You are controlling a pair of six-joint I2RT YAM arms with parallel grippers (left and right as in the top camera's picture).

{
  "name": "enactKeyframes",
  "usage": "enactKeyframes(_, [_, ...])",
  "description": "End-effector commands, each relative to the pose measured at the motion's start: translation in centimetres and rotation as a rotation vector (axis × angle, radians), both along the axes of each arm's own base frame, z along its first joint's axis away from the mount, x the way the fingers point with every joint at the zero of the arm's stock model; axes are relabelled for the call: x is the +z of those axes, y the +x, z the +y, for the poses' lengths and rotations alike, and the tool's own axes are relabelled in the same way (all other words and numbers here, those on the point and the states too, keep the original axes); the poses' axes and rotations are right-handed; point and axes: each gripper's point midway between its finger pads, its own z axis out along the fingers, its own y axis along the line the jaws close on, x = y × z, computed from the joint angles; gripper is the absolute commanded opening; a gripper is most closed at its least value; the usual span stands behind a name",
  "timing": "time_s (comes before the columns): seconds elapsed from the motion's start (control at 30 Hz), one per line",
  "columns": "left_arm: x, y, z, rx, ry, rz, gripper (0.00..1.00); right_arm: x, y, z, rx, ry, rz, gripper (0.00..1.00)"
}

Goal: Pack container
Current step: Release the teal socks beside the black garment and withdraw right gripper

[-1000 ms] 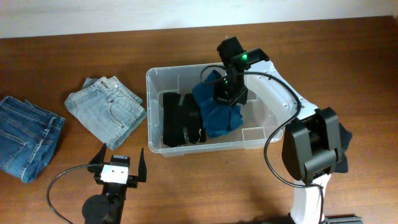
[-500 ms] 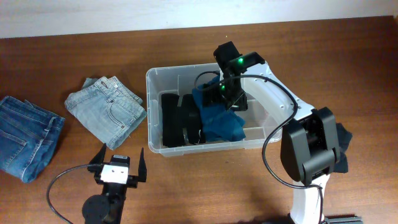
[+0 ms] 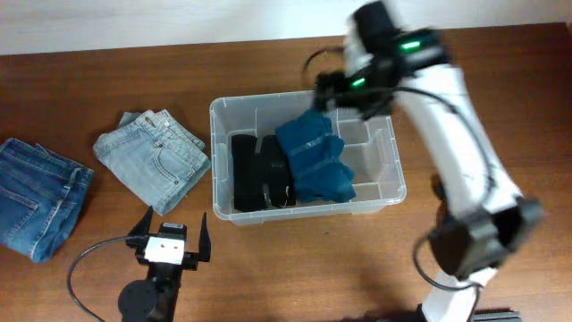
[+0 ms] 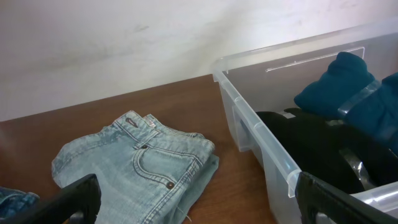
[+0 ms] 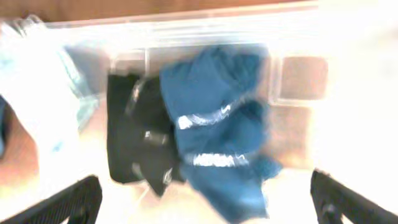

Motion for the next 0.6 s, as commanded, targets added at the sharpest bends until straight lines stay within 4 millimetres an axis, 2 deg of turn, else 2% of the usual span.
enactKeyframes(0.0, [-0.3,0.0,-0.1,-0.008,0.015,-0.001,0.99,5.6,-0.5,-5.7,-0.106,-0.062,-0.132,0.99])
enactKeyframes(0.1, [-0.3,0.0,-0.1,-0.008,0.015,-0.001,0.99,7.7,-1.8,-10.8,-0.231,-0.097,-0.149,0.99])
enactKeyframes(0.2, [-0.3,0.0,-0.1,-0.008,0.015,-0.001,0.99,8.5,-3.2,-15.3,-0.334,-0.113,-0.140,0.99])
enactKeyframes(0.37, [-0.3,0.0,-0.1,-0.008,0.015,-0.001,0.99,7.5,-5.6,-22.1,-0.501,-0.133,-0.062,0.99])
enactKeyframes(0.57, [-0.3,0.0,-0.1,-0.008,0.015,-0.001,0.99,6.2,-7.6,-27.3,-0.607,-0.155,-0.008,0.99])
